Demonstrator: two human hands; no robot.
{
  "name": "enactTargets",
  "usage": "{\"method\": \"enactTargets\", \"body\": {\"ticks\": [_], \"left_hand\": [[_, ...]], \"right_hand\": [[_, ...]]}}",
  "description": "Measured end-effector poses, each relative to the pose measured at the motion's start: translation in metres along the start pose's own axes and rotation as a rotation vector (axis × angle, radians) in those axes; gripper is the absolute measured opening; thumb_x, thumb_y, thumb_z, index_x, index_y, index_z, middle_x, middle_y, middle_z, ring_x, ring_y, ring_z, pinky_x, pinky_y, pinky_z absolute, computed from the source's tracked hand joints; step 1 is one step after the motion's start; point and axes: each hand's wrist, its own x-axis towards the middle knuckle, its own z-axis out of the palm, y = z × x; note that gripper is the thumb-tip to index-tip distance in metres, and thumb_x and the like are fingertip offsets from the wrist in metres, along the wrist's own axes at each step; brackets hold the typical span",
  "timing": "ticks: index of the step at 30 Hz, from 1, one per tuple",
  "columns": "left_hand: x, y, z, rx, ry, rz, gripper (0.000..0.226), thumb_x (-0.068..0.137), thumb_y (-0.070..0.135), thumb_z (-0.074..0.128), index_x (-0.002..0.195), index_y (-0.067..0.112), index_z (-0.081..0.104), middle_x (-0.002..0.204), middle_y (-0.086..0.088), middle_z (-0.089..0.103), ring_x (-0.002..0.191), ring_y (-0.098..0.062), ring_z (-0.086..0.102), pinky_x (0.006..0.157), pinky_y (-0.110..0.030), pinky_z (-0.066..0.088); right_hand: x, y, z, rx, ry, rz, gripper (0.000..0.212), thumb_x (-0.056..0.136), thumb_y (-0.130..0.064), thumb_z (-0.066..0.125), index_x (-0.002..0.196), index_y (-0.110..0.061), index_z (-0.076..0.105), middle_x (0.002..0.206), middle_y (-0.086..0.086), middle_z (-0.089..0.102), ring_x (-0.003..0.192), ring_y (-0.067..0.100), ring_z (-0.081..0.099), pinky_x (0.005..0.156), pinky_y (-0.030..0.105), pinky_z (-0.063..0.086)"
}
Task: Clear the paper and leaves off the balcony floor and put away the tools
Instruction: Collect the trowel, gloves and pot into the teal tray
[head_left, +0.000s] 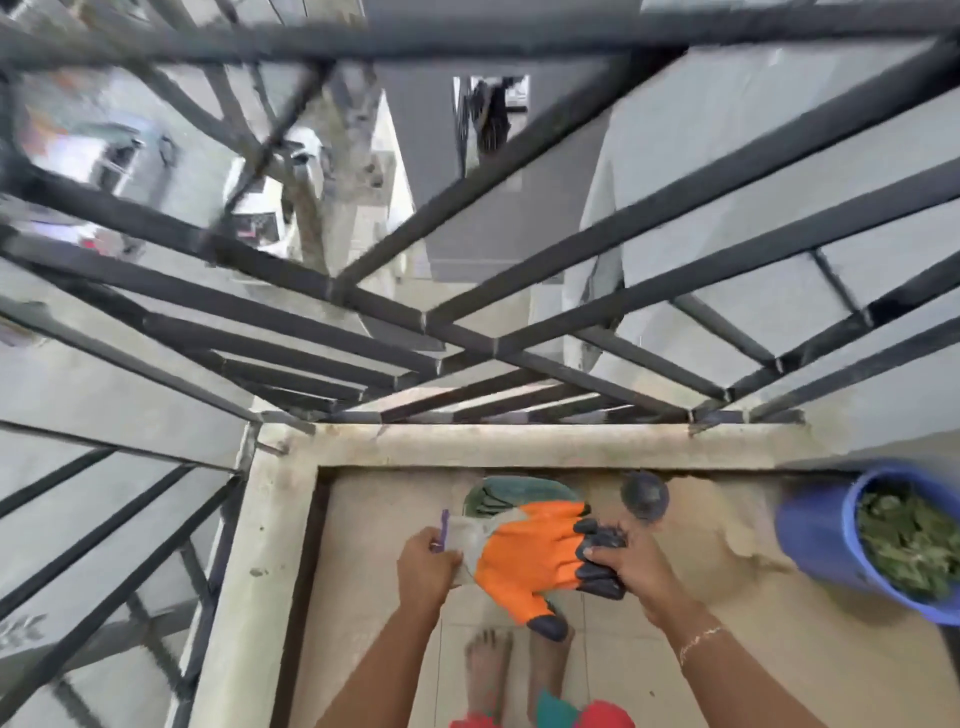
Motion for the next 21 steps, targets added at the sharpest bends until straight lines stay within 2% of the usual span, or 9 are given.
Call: {"method": "enactTargets", "body": {"ticks": [3,4,6,8,10,12,13,15,21], "left_hand": [[0.059,-0.024,0.035,0.070,-0.044,0.014,0.010,0.054,0.020,0.058,0.062,0.015,0.053,0.059,0.000,0.054,0.064,-0.024,0.055,0.059,-0.031,0.043],[0.081,-0.033,0.048,0.096,-0.048,0.024,0.009,0.058,0.018,0.061,0.062,0.017,0.052,0.060,-0.001,0.055,0.067,-0.026,0.057,0.060,-0.031,0.044],[0.122,-0.046,0.073,0.156,-0.049,0.039,0.017,0.069,0.012,0.064,0.063,0.019,0.050,0.069,-0.007,0.062,0.074,-0.029,0.060,0.058,-0.030,0.040],[0.161,-0.061,0.094,0.218,-0.054,0.066,0.010,0.070,0.021,0.062,0.071,0.016,0.054,0.086,-0.016,0.068,0.085,-0.031,0.062,0.060,-0.028,0.035],[0.193,-0.076,0.112,0.316,-0.121,0.061,0.028,0.074,0.026,0.060,0.095,0.008,0.062,0.103,-0.016,0.067,0.098,-0.031,0.061,0.067,-0.028,0.039],[0.211,-0.087,0.120,0.468,-0.213,0.033,0.050,0.077,0.034,0.057,0.114,0.001,0.055,0.116,-0.016,0.061,0.110,-0.030,0.056,0.074,-0.027,0.037],[0.213,-0.093,0.120,0.546,-0.249,0.024,0.058,0.074,0.037,0.055,0.117,0.000,0.052,0.119,-0.017,0.058,0.113,-0.030,0.054,0.077,-0.028,0.038],[0.203,-0.099,0.111,0.679,-0.299,0.052,0.053,0.080,0.033,0.058,0.121,0.001,0.049,0.123,-0.018,0.055,0.115,-0.029,0.052,0.085,-0.030,0.040],[0.120,-0.079,0.051,0.887,-0.345,0.090,0.047,0.091,0.036,0.054,0.129,0.011,0.044,0.129,-0.011,0.048,0.119,-0.024,0.049,0.095,-0.031,0.040]], "right_hand": [[0.073,0.050,0.015,-0.066,0.043,0.016,0.020,0.072,0.005,0.065,0.082,-0.006,0.051,0.079,0.020,0.057,0.059,0.019,0.056,0.054,0.032,0.051],[0.097,0.065,0.021,-0.087,0.016,0.016,0.018,0.074,0.007,0.061,0.082,-0.004,0.049,0.074,0.021,0.053,0.052,0.017,0.054,0.048,0.031,0.048],[0.142,0.088,0.034,-0.253,0.038,-0.033,0.019,0.083,0.020,0.047,0.088,0.002,0.047,0.065,0.015,0.043,0.035,0.012,0.045,0.036,0.019,0.038],[0.185,0.109,0.046,-0.314,0.102,-0.006,0.020,0.084,0.019,0.047,0.086,-0.001,0.046,0.065,0.015,0.047,0.033,0.009,0.047,0.034,0.017,0.036],[0.221,0.125,0.054,-0.239,0.116,0.025,0.022,0.081,0.003,0.062,0.094,-0.009,0.048,0.084,0.015,0.055,0.057,0.009,0.059,0.051,0.020,0.046],[0.247,0.140,0.057,-0.406,0.095,0.004,0.039,0.076,-0.012,0.070,0.109,-0.013,0.050,0.102,0.011,0.057,0.090,0.019,0.060,0.073,0.025,0.044],[0.253,0.146,0.054,-0.465,0.096,0.000,0.039,0.074,-0.013,0.071,0.108,-0.012,0.053,0.102,0.011,0.060,0.096,0.023,0.060,0.076,0.026,0.044],[0.240,0.139,0.047,-0.569,0.121,0.026,0.042,0.075,-0.017,0.069,0.113,-0.008,0.054,0.107,0.018,0.062,0.102,0.030,0.059,0.080,0.032,0.045],[0.116,0.082,0.018,-0.792,0.096,0.083,0.047,0.089,-0.028,0.057,0.130,-0.013,0.040,0.127,0.013,0.045,0.119,0.030,0.047,0.093,0.032,0.039]]}}
